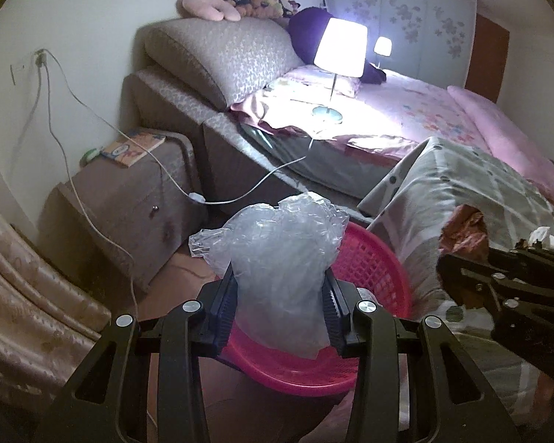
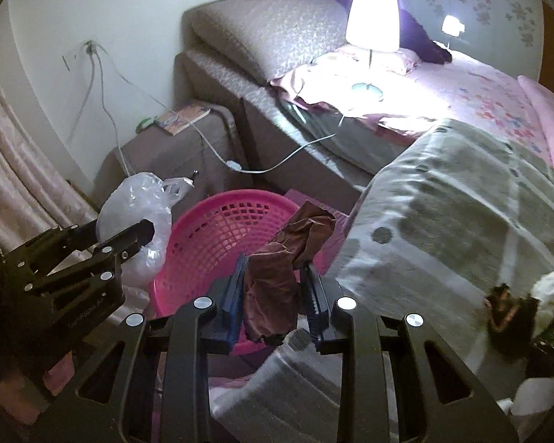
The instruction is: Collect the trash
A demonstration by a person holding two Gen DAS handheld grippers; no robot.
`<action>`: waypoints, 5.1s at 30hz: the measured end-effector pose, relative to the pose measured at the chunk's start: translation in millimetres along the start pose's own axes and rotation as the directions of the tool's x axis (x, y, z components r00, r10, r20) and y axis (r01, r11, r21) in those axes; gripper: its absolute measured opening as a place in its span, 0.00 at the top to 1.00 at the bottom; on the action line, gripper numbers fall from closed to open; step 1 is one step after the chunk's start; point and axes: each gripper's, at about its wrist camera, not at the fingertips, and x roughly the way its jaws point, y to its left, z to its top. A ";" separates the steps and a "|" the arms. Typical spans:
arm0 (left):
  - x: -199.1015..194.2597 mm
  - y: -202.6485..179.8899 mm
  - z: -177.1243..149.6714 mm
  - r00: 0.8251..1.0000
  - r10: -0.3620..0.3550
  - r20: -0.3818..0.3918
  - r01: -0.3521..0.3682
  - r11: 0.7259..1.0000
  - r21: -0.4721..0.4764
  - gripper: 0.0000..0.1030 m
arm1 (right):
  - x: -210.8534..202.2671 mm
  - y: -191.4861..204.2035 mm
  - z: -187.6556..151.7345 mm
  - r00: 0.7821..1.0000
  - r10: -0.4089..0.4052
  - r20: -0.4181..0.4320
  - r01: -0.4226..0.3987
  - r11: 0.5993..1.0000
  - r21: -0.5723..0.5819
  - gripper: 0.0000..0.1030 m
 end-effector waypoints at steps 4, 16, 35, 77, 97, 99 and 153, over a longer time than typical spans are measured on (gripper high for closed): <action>7.3 2.6 -1.5 1.000 -0.002 -0.025 0.002 1.000 -0.013 0.57 | 13.5 3.4 1.9 1.000 0.007 -0.022 -0.007 1.000 -0.011 0.71; 6.6 8.4 0.2 1.000 -0.002 -0.019 0.001 0.999 -0.046 0.31 | 18.3 2.5 0.5 1.000 0.014 -0.018 -0.014 1.000 0.014 0.45; -9.7 -27.6 -3.4 0.998 -0.044 0.037 0.041 0.997 0.070 0.29 | -52.1 -39.6 -31.9 0.991 -0.085 0.100 0.069 0.985 0.156 0.38; -42.2 -242.2 -55.3 0.884 -0.440 -0.159 0.464 0.778 0.425 0.25 | -179.8 -176.6 -173.1 0.890 -0.441 0.114 0.333 0.801 0.498 0.37; -10.1 -266.5 -55.1 0.853 -0.461 -0.245 0.522 0.763 0.382 0.54 | -180.3 -204.3 -193.2 0.896 -0.439 0.075 0.329 0.766 0.552 0.37; -11.9 -266.6 -55.8 0.858 -0.456 -0.236 0.514 0.763 0.392 0.55 | -177.3 -206.6 -192.6 0.899 -0.433 0.070 0.329 0.769 0.548 0.37; -26.2 -213.5 -44.4 0.877 -0.452 -0.161 0.478 0.794 0.376 0.58 | -140.6 -251.4 -157.4 0.967 -0.256 0.002 0.246 0.932 0.267 0.32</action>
